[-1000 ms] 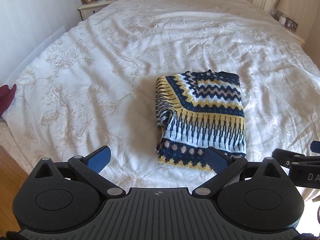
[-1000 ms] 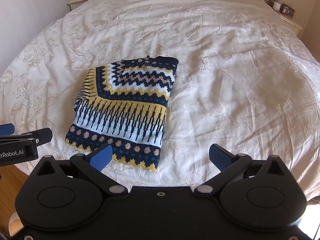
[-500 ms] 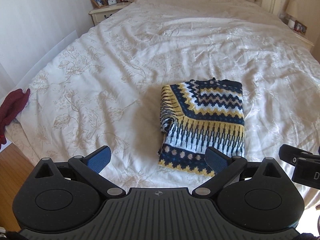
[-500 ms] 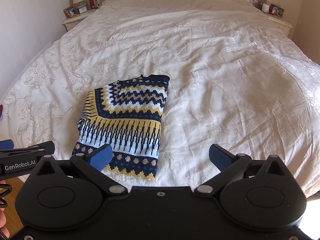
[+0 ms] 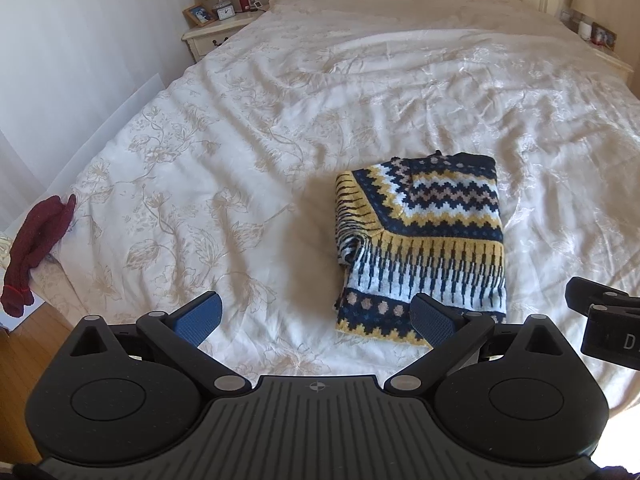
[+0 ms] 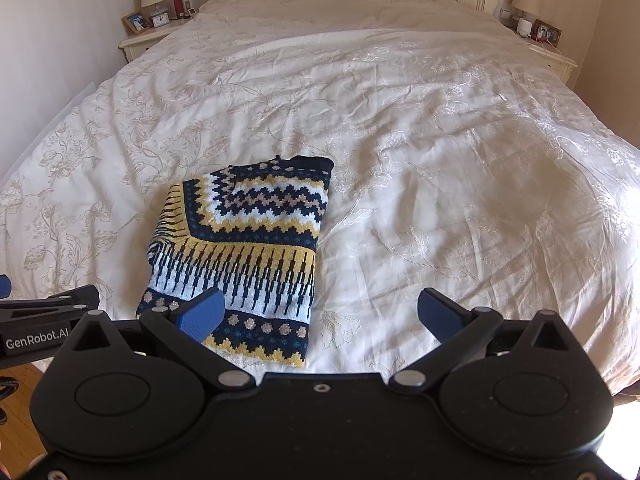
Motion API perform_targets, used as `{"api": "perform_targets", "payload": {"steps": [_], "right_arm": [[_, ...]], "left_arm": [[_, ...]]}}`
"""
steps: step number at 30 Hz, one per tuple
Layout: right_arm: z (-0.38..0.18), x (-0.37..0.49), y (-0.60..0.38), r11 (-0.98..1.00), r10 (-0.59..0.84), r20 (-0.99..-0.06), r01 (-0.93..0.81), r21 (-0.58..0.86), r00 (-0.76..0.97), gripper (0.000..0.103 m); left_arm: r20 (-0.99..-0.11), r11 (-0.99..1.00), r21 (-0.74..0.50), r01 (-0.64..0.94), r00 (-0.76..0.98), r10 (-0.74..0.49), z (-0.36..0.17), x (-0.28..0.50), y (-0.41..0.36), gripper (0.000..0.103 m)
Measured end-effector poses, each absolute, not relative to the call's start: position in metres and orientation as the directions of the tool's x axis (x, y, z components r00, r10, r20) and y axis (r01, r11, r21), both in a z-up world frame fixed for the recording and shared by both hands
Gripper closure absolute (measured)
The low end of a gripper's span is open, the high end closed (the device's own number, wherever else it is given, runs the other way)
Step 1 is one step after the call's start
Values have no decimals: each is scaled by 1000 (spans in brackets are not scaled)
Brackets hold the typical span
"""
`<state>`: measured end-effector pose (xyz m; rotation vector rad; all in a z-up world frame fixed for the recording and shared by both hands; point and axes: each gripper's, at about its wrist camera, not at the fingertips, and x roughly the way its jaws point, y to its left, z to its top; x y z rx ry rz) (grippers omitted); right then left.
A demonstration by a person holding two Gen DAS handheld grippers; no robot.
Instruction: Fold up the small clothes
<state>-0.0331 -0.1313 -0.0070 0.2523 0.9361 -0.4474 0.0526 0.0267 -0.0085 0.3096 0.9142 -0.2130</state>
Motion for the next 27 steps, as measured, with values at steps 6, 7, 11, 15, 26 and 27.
{"api": "perform_targets", "payload": {"steps": [6,7,11,15,26,27], "right_arm": [[-10,-35,-129,880,-267,-824,475,3,499,1],[-10,-35,-127,881,-275,-823,472,-9,497,1],[-11,-37,-121,880,-312,-812,473,-50,494,1],[-12,-37,-119,882,-308,-816,468,-53,490,1],[-17,-38,-114,887,-293,-834,459,-55,467,1],[-17,-38,-114,886,-292,-836,460,-54,465,1]], "left_arm": [[-813,928,179,327,580,-48,-11,50,28,1],[-815,928,175,328,577,-50,-11,50,28,1],[-820,927,171,333,570,-53,-13,48,29,1],[-832,927,170,335,553,-47,-16,48,31,1],[-852,937,159,312,523,-30,-20,48,40,1],[-853,938,158,310,522,-29,-20,48,41,1]]}}
